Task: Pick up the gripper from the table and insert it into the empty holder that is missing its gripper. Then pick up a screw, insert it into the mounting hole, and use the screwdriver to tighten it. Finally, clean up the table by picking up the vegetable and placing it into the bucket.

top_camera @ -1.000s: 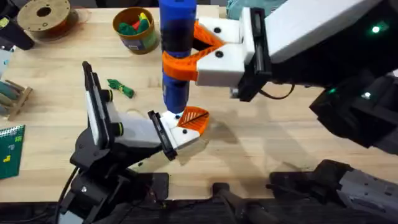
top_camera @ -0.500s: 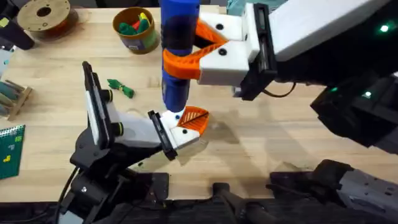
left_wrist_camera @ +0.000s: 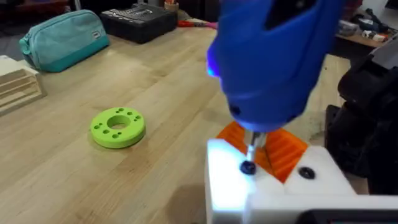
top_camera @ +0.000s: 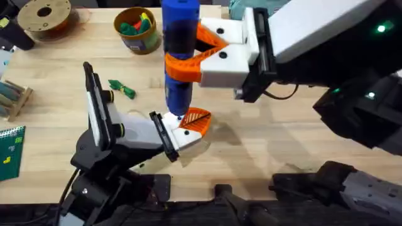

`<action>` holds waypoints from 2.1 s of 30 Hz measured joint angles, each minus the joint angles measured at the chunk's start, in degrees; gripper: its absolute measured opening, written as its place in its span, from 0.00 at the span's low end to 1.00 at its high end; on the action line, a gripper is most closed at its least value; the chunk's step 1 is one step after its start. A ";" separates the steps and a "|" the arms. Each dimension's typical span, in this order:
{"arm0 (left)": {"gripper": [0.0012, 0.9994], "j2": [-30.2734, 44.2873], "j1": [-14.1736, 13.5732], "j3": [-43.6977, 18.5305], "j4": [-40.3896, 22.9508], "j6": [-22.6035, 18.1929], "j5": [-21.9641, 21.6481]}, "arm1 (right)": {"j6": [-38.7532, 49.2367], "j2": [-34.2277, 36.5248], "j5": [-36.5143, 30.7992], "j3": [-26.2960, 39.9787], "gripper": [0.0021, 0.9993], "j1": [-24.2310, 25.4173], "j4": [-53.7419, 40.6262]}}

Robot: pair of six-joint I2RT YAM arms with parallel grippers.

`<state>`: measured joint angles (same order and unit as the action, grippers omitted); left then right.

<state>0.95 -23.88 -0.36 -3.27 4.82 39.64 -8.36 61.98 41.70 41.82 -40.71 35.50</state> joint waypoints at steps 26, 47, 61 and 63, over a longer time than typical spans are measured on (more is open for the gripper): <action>0.00 0.00 0.00 0.00 0.00 0.07 0.00 | -0.22 1.40 1.90 0.00 0.03 0.55 3.48; 0.00 0.00 0.00 0.00 0.00 0.08 0.00 | -1.97 0.30 4.67 0.00 0.03 1.71 3.29; 0.00 0.00 0.00 0.00 0.00 0.09 0.00 | -1.92 1.57 4.68 0.00 0.03 1.55 3.35; 0.00 0.00 0.00 0.00 0.00 0.09 0.00 | -1.92 1.94 4.67 0.00 0.03 1.55 3.35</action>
<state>0.95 -23.88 -0.36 -3.27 4.91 39.64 -10.28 63.91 46.37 41.82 -39.16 38.85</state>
